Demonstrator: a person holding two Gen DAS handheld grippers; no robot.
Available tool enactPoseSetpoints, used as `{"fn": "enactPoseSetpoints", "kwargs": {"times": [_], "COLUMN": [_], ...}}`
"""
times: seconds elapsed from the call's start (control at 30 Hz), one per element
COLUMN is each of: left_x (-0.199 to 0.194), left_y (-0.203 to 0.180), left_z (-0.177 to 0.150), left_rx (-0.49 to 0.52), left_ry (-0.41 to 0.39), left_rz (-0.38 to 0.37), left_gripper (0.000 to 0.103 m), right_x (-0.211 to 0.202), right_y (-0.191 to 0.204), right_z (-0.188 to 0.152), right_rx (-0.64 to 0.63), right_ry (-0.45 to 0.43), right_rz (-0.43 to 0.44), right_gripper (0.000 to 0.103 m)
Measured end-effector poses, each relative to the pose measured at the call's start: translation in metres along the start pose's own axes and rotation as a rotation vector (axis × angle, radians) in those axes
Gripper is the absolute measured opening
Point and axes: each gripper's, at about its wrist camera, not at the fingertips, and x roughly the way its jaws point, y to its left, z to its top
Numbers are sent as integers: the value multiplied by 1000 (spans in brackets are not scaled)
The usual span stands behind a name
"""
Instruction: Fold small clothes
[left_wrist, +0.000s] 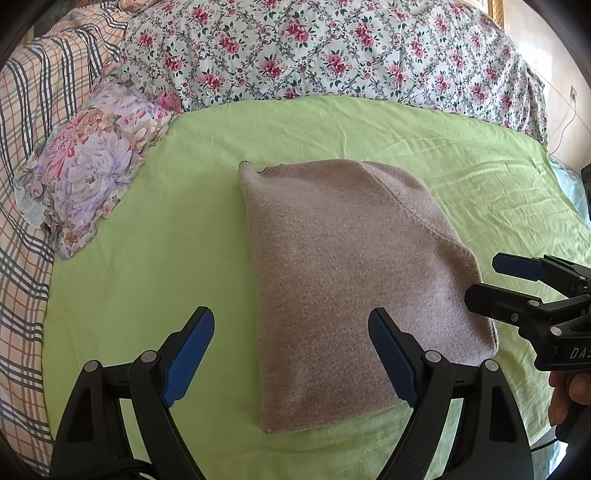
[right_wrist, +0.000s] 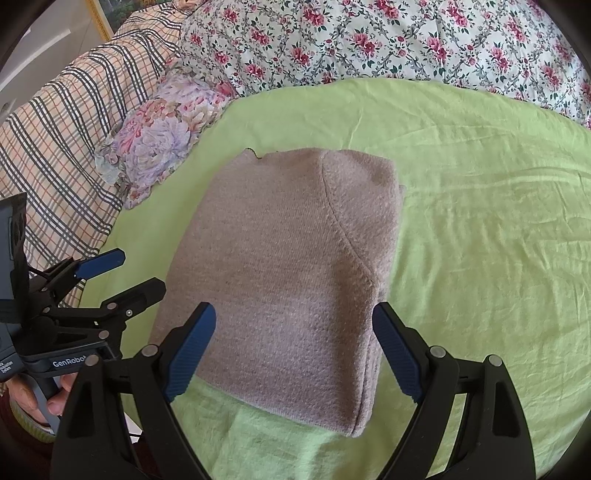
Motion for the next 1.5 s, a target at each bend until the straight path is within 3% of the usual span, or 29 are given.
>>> {"fn": "enactPoseSetpoints", "kwargs": {"times": [1.5], "left_x": [10], "left_y": [5], "left_z": [9], "left_rx": [-22], "left_ry": [12], "left_rz": [46], "left_gripper": [86], "right_x": [8], "right_y": [-28], "right_z": [12], "right_rx": [14], "right_ry": [-4], "right_rz": [-26], "right_gripper": [87]}}
